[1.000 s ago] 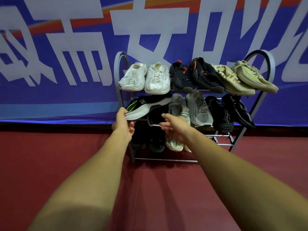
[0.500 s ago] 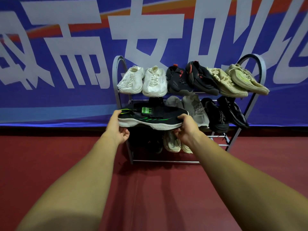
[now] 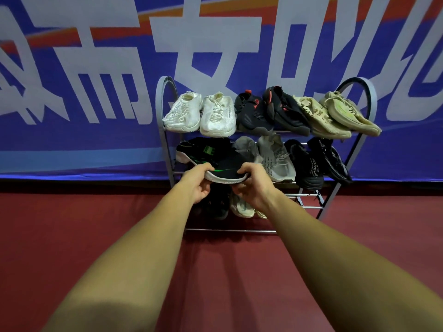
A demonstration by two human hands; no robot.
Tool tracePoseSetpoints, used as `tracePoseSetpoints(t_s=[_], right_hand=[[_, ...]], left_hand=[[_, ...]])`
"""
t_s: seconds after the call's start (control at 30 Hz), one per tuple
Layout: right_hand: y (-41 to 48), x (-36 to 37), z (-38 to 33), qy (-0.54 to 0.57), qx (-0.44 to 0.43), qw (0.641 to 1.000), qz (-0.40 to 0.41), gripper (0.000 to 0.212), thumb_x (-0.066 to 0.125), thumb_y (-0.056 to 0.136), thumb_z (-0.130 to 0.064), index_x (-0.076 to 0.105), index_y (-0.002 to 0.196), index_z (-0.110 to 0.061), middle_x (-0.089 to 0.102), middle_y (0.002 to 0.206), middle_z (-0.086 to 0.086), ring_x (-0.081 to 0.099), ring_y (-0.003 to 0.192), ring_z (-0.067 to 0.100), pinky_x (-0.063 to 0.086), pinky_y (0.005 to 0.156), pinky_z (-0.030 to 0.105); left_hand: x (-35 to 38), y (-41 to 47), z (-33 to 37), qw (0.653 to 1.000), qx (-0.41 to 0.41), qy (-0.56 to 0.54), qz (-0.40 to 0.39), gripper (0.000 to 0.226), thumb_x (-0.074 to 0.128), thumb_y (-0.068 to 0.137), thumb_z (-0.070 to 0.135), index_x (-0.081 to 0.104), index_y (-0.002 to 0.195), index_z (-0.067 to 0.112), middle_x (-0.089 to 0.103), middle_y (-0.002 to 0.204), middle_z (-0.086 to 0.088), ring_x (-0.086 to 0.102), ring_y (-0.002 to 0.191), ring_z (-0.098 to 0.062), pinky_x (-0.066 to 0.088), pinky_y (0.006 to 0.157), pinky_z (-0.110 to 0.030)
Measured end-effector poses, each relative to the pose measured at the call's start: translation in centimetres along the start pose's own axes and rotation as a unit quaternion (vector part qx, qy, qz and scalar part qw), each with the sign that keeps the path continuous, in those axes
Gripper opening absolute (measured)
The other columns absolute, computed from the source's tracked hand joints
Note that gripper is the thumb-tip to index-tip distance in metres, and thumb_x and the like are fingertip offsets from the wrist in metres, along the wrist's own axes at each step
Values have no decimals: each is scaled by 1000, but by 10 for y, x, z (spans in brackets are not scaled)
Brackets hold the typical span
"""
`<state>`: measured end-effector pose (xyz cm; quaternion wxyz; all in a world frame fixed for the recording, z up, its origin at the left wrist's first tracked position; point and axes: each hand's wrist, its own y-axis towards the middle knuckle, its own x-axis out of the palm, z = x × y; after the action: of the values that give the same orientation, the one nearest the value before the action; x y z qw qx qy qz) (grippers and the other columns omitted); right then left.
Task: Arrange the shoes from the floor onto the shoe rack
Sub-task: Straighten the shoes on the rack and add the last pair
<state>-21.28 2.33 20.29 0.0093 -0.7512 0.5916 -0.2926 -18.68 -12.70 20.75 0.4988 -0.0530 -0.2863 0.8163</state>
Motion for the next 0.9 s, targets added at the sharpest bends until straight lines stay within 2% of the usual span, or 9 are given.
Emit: tracePoseSetpoints(t_s=[0.13, 0.23, 0.3, 0.37, 0.43, 0.57, 0.63, 0.77, 0.9], right_hand=[[2, 5, 2, -110, 19, 994, 8, 14, 61, 84, -30, 57, 81, -17, 54, 48, -3, 48, 41, 11, 31, 52, 25], [5, 8, 12, -141, 35, 989, -24, 14, 63, 88, -17, 54, 78, -16, 47, 41, -7, 44, 35, 7, 33, 52, 22], [10, 14, 17, -127, 37, 990, -43, 21, 66, 86, -9, 52, 72, -16, 41, 43, -5, 40, 38, 7, 34, 53, 21], [16, 25, 23, -99, 30, 994, -46, 20, 67, 85, -4, 55, 72, -13, 43, 51, -2, 41, 42, 7, 35, 53, 19], [24, 37, 32, -84, 11, 996, -37, 19, 66, 87, -4, 57, 72, -10, 46, 58, 2, 42, 47, 8, 35, 51, 17], [36, 53, 55, -94, -34, 995, -14, 25, 65, 89, -7, 53, 68, -12, 45, 60, 7, 40, 49, 13, 34, 51, 25], [40, 59, 61, -94, -46, 994, 8, 20, 67, 90, -10, 55, 74, -12, 51, 60, 5, 45, 50, 12, 39, 53, 26], [43, 72, 70, -118, -73, 990, 36, 25, 76, 82, -29, 57, 88, -13, 59, 74, 5, 52, 65, 16, 47, 67, 33], [41, 77, 66, -103, -70, 992, 2, 27, 76, 85, -27, 54, 92, -14, 58, 64, -1, 56, 54, 11, 38, 50, 22]], left_hand=[[-20, 2, 5, 1000, -11, 2, 8, 11, 61, 81, 13, 53, 74, 16, 53, 70, 0, 45, 59, -12, 37, 54, -21], [-32, 1, 8, 1000, -15, 4, 18, 6, 61, 82, 15, 58, 77, 14, 63, 69, -3, 60, 59, -16, 48, 55, -25], [-40, 4, 11, 1000, 2, 3, 17, 5, 65, 82, 15, 62, 83, 11, 67, 62, -5, 65, 49, -17, 52, 47, -21], [-50, 11, 15, 999, 43, 12, 29, 22, 72, 78, 15, 66, 98, 6, 68, 66, -8, 66, 48, -17, 52, 47, -21], [-63, 17, 19, 994, 86, 43, 44, 42, 79, 72, 19, 68, 110, 4, 68, 75, -10, 65, 62, -20, 51, 61, -27], [-79, 15, 16, 970, 113, 207, 63, 24, 76, 76, 37, 62, 73, 18, 45, 54, 2, 39, 49, -12, 29, 49, -26], [-83, 17, 13, 961, 112, 246, 63, 27, 76, 76, 39, 58, 70, 20, 43, 55, 4, 39, 49, -12, 25, 44, -24], [-85, 21, 13, 986, 74, 147, 34, 13, 75, 81, 20, 64, 81, 14, 54, 56, 3, 46, 45, -6, 29, 41, -18], [-93, 21, 17, 998, 53, 36, 0, 7, 68, 87, 15, 62, 88, 17, 62, 71, 1, 51, 53, -5, 36, 48, -14]])
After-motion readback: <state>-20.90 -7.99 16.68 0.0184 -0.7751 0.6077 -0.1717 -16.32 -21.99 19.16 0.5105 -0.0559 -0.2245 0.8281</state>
